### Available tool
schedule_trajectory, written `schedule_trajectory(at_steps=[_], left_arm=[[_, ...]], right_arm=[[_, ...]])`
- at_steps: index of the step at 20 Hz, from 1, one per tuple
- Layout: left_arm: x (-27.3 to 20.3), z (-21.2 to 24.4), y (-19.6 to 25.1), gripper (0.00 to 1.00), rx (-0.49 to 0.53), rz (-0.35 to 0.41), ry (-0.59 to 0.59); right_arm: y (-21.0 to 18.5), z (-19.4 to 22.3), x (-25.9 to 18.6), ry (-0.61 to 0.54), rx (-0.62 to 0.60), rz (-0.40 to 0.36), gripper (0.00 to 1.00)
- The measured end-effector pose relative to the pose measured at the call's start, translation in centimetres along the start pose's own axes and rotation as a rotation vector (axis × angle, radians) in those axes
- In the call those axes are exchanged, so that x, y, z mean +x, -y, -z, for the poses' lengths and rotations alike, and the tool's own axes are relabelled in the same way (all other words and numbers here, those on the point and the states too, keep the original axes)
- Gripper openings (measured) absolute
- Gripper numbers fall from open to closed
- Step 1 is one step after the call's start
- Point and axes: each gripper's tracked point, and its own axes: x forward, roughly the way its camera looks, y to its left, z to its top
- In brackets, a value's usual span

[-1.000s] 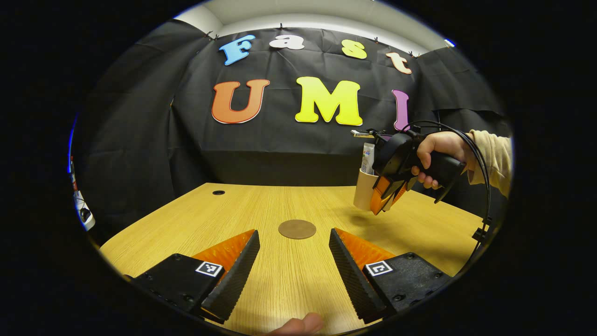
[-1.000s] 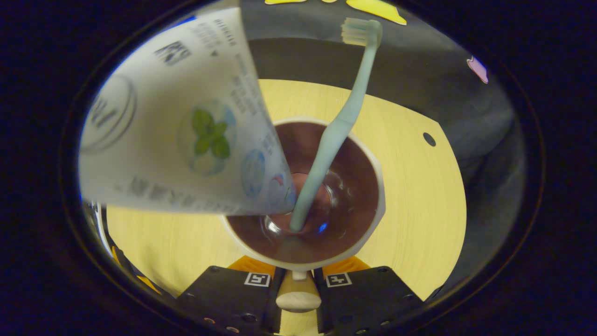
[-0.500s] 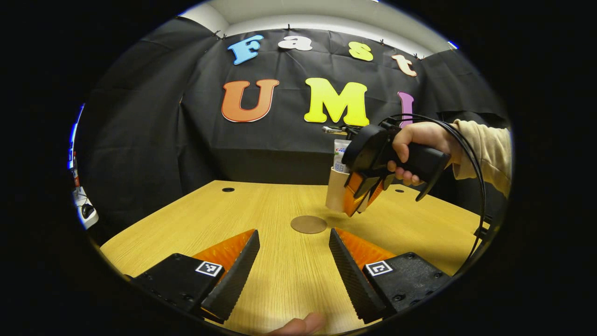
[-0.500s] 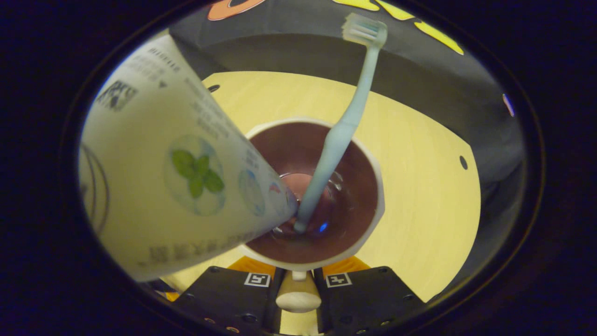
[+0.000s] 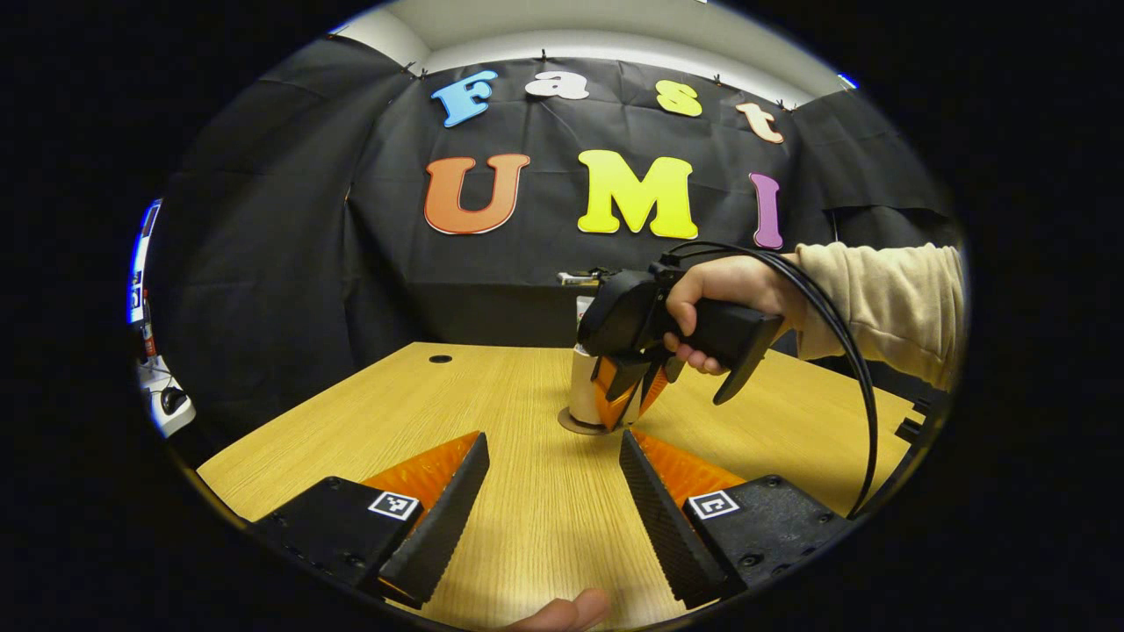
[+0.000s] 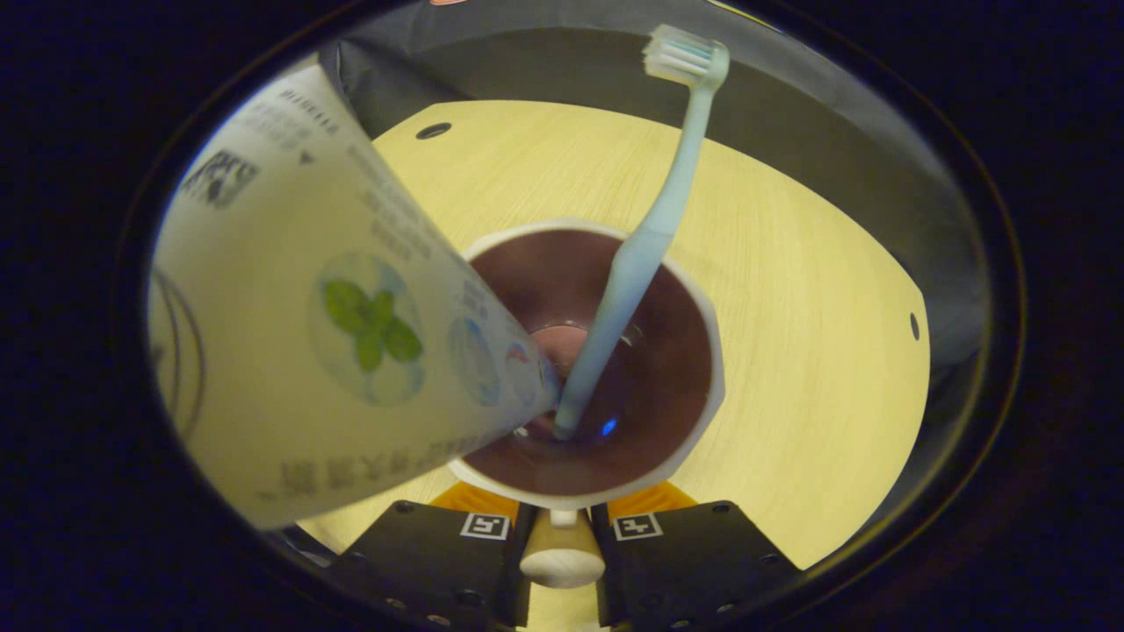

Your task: Put the toothbrush and toothpaste on the desktop into the cup, then pick up the cup and place it on the coaster on the desktop.

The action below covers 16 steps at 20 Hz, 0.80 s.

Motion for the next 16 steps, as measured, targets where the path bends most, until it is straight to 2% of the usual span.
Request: schedule_trajectory(at_steps=[3,5,8,10,12,13,16], left_arm=[[-0.2,0.0,0.7,0.95,0.002,0.015,-0.001],[-0.3,0.0,0.7,0.95,0.007,0.015,-0.001],[-0.5,0.3,0.8,0.95,0.009,0.008,-0.011],[-0.5,0.6,1.0,0.95,0.012,0.005,-0.02],[-0.4,0.7,1.6,0.95,0.012,0.013,-0.024],[-0.4,0.7,1.9,0.95,0.011,0.022,-0.03],[-0.4,0.8,2.1,0.95,0.036,0.023,-0.049]], right_arm=[[0.2,0.4,0.5,-0.024,0.001,0.013,0.28],[0.1,-0.1,0.4,0.005,0.011,0.011,0.28],[0.4,0.0,0.0,0.03,0.038,0.006,0.34],[0.0,-0.2,-0.4,0.061,0.076,-0.03,0.47],[-0.2,-0.3,-1.1,0.097,0.125,-0.073,0.68],[-0.1,-0.2,-1.2,0.11,0.143,-0.086,0.83],[0.9,0.1,-2.3,0.187,0.149,-0.08,0.88]])
